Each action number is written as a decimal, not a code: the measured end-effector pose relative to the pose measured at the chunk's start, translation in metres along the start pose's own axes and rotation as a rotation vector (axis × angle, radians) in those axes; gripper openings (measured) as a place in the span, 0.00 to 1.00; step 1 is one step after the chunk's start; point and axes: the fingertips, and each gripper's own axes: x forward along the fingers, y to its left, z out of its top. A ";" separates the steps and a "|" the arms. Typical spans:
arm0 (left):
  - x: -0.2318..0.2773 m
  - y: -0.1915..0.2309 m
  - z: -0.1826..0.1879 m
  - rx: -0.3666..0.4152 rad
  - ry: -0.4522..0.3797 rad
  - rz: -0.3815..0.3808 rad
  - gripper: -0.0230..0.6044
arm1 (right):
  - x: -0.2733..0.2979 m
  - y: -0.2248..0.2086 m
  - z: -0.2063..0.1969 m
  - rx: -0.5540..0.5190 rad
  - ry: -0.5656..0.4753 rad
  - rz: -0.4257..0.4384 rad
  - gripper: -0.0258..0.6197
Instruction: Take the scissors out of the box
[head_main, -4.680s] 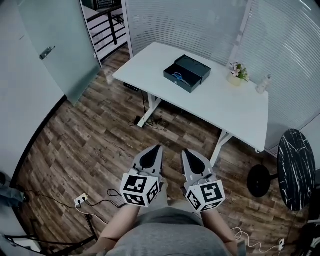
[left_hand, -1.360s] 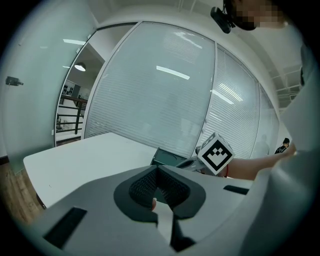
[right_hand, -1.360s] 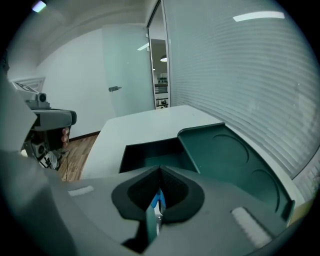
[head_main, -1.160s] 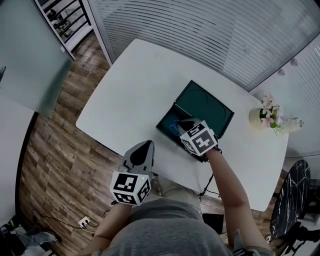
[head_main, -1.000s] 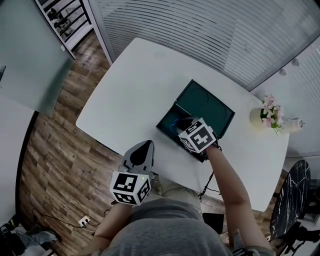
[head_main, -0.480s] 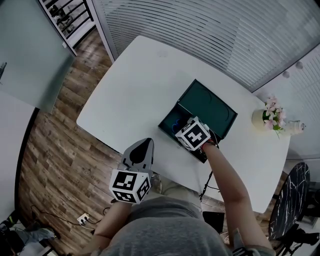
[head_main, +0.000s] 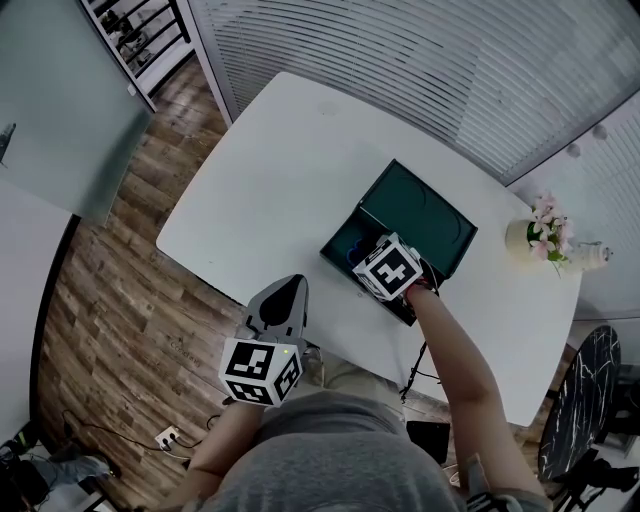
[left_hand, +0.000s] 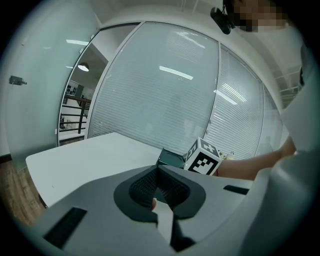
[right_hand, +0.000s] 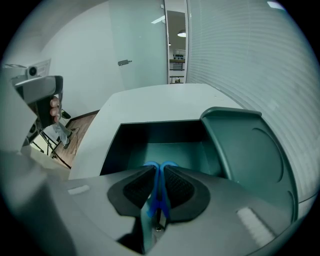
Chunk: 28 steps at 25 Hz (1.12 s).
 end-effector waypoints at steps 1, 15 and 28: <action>-0.001 0.001 0.000 -0.001 0.000 0.003 0.05 | 0.000 0.001 0.000 -0.004 0.002 -0.002 0.16; -0.027 -0.018 -0.003 0.022 -0.019 -0.028 0.05 | -0.047 0.005 0.013 0.045 -0.151 -0.093 0.16; -0.052 -0.049 0.004 0.073 -0.057 -0.084 0.05 | -0.119 0.022 0.024 0.096 -0.379 -0.241 0.16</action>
